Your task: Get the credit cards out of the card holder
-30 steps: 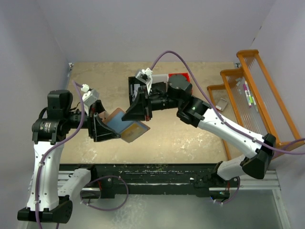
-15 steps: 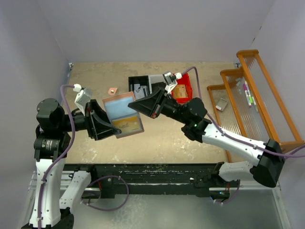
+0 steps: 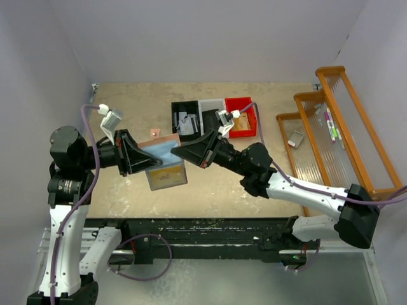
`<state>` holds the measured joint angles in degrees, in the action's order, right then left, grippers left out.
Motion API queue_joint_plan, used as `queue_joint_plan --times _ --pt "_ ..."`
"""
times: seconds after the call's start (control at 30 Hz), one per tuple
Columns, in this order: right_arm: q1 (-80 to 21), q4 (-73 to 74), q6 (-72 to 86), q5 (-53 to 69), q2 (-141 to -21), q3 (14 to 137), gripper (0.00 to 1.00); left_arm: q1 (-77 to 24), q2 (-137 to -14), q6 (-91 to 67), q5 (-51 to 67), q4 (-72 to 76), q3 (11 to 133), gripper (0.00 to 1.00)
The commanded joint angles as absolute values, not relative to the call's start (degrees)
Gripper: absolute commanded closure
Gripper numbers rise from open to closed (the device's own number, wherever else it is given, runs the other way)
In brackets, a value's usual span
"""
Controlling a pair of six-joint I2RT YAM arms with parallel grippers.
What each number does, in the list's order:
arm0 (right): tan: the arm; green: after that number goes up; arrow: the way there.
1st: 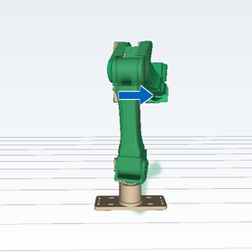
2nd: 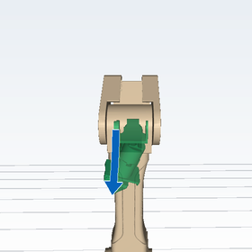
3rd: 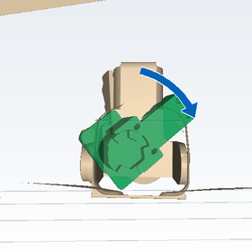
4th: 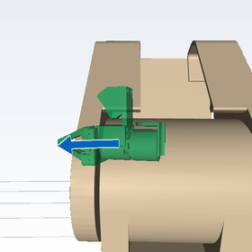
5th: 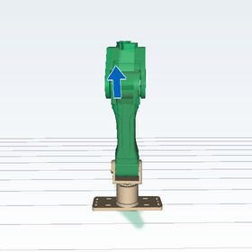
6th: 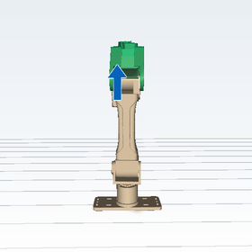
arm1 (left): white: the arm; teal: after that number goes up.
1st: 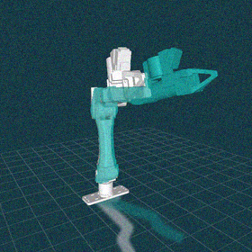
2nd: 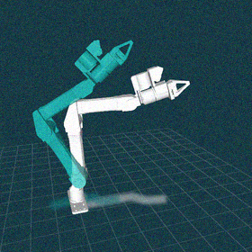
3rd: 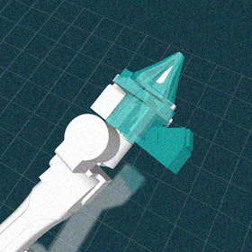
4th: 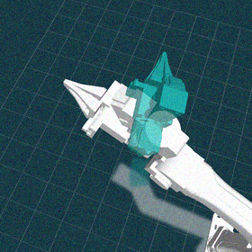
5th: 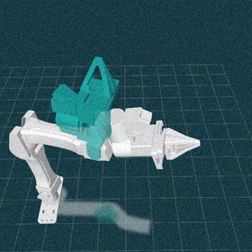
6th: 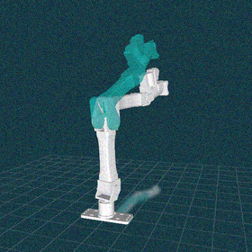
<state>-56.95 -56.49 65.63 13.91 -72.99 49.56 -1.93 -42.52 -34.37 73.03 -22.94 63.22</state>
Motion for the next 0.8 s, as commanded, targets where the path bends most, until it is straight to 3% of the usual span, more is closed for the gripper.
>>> queue_joint_plan --times 0.0,0.07,0.17,0.27,0.4,0.6,0.77 --pt "-57.2 -58.2 63.5 14.3 -69.6 48.5 1.00 -1.9 -42.8 -33.4 73.0 -21.4 64.6 1.00" --pt "-56.8 -51.6 59.9 20.5 -69.1 50.8 0.88 -1.9 -43.2 -31.0 73.4 -24.5 65.0 1.00" --pt "-54.6 -36.7 48.2 33.1 -70.8 59.7 0.53 -1.9 -44.6 -26.0 75.0 -29.7 67.1 1.00" --pt "-54.1 -18.2 35.9 43.4 -74.8 71.1 0.37 -2.0 -46.1 -18.8 75.4 -37.2 69.5 1.00" --pt "-53.3 -1.2 23.8 49.5 -79.1 81.6 0.39 -1.9 -47.3 -12.4 76.3 -43.8 71.2 1.00" --pt "-52.3 10.0 16.3 52.9 -82.4 89.0 0.59 -1.9 -47.4 -2.5 78.0 -51.2 73.5 1.00" --pt "-52.3 15.6 13.2 51.8 -85.8 93.8 0.62 -1.9 -48.3 2.7 78.5 -56.5 75.3 1.00"
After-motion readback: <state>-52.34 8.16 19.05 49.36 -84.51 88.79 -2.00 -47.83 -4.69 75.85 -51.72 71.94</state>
